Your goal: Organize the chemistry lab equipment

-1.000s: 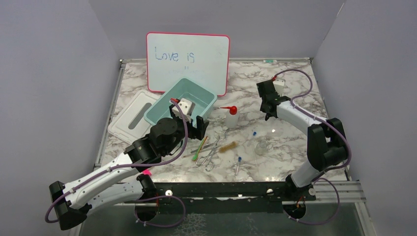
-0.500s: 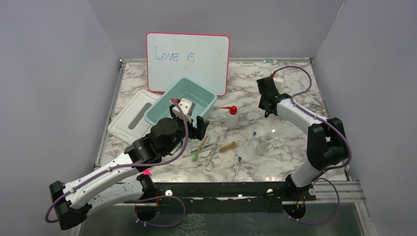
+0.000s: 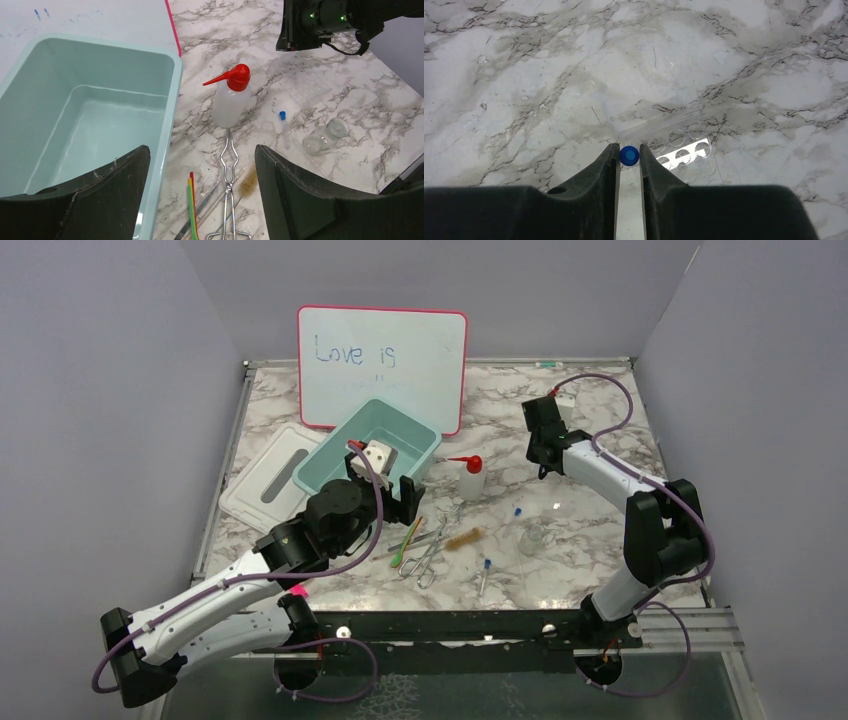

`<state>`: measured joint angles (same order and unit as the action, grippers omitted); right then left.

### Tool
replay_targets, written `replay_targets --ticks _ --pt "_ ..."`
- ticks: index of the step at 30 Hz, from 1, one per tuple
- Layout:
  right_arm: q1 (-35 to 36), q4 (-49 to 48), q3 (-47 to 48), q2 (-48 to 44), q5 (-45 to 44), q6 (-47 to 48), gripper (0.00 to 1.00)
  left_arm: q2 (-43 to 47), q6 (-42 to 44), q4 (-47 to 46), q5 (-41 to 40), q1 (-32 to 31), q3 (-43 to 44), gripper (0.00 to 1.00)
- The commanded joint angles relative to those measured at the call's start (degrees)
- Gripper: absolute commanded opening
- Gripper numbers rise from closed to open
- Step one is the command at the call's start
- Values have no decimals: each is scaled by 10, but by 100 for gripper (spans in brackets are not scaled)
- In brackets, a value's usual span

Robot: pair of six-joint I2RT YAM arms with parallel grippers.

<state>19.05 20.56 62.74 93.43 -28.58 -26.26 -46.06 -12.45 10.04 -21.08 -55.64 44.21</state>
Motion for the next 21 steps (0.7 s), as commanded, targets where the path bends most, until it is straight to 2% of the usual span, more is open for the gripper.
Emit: replay_targets --ticks 1,21 --pt "-2 -2 -6 -16 10 10 22 1 -1 3 -11 0 -3 79" --pt "-2 -76 -91 -52 29 11 19 0 -1 2 -10 0 -3 79"
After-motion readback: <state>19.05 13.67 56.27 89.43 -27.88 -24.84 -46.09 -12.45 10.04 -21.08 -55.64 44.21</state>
